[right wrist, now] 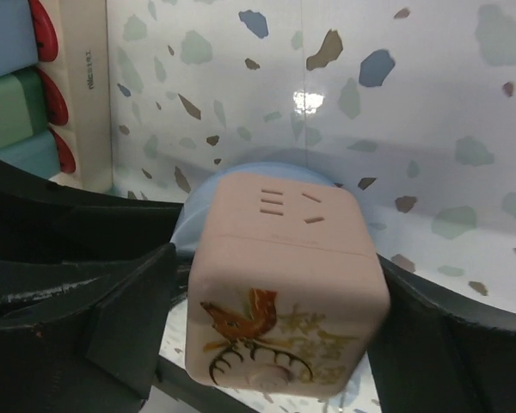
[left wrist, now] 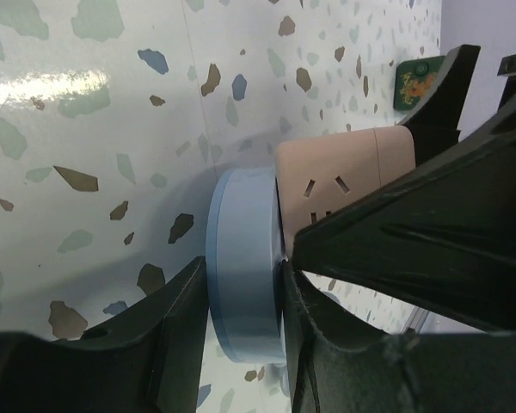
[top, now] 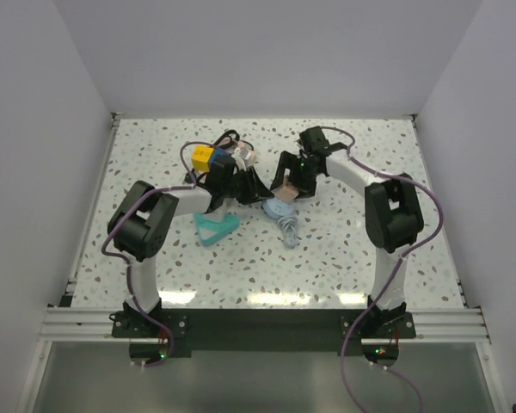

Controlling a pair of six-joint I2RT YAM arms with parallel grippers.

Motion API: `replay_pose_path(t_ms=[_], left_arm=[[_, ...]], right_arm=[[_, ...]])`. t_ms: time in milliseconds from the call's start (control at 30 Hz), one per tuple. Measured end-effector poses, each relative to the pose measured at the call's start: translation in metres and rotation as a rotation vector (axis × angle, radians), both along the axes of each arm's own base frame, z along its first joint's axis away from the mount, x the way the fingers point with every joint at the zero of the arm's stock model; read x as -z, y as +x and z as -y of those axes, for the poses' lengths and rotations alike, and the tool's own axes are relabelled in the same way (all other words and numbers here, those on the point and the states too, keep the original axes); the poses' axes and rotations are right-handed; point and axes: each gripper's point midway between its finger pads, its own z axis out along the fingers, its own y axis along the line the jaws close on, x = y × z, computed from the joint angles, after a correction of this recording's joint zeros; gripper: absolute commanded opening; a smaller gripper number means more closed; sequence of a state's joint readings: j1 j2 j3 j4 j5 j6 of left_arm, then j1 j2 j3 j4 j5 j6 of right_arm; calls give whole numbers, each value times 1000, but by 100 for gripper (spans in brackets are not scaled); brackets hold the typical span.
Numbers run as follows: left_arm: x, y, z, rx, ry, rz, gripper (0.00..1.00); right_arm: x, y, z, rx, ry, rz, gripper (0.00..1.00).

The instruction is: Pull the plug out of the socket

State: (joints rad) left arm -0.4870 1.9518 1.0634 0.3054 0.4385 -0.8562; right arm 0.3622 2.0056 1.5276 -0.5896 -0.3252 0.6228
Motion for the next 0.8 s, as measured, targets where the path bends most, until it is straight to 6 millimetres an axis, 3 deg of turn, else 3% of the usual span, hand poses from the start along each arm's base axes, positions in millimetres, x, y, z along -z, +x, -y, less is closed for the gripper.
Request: replay_pose_path(t_ms=[100, 133, 200, 233, 600, 800], left_arm=[[1, -2, 0, 2, 1, -8, 0], [1, -1, 0, 0, 0, -12, 0], [0, -1, 0, -2, -1, -10, 0], [0, -2, 1, -3, 0, -9, 0], [3, -4, 4, -6, 12, -2, 0], [1, 2, 14, 14, -21, 36, 0]], right_arm=[[8, -5, -7, 0, -19, -16, 58], [9, -6, -5, 7, -25, -22, 37], [9, -6, -4, 17, -22, -32, 17], [10, -7, -3, 21, -23, -37, 1], [5, -10, 9, -8, -85, -46, 0], [-9, -6, 22, -42, -126, -29, 0]])
